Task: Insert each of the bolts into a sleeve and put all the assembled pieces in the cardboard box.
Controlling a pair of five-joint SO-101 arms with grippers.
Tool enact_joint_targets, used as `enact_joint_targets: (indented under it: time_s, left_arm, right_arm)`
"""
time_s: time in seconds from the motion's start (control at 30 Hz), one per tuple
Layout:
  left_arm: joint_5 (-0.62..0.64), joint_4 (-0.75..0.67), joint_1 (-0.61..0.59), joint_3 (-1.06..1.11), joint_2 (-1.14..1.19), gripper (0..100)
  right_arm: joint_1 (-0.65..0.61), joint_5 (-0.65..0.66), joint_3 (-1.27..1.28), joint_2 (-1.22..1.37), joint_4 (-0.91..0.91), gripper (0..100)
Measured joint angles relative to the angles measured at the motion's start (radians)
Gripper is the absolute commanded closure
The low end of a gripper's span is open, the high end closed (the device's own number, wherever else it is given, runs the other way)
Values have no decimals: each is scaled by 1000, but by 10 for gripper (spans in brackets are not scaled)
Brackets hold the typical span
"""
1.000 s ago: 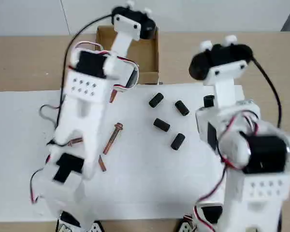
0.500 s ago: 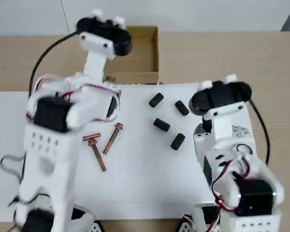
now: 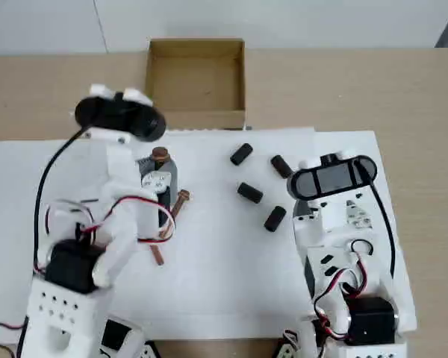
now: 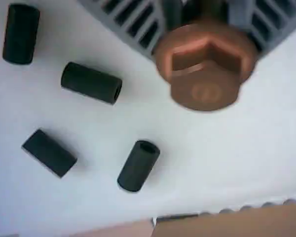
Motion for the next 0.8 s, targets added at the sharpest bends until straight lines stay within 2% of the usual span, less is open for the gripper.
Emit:
enact_joint_targets:
  time_s: [0.23,0.4,0.57,0.8]
  left_arm:
    - [57,-250,0,285,-190,995]
    - [150,-410,0,483,-356,995]
    - [229,-493,0,637,-529,995]
    - [265,-522,8,749,-763,995]
  right_arm:
    - [-190,-97,201,-94,-172,997]
    - [-325,-123,341,-206,-275,997]
    - [-422,-124,445,-347,-288,997]
    - [-535,-126,473,-354,-292,997]
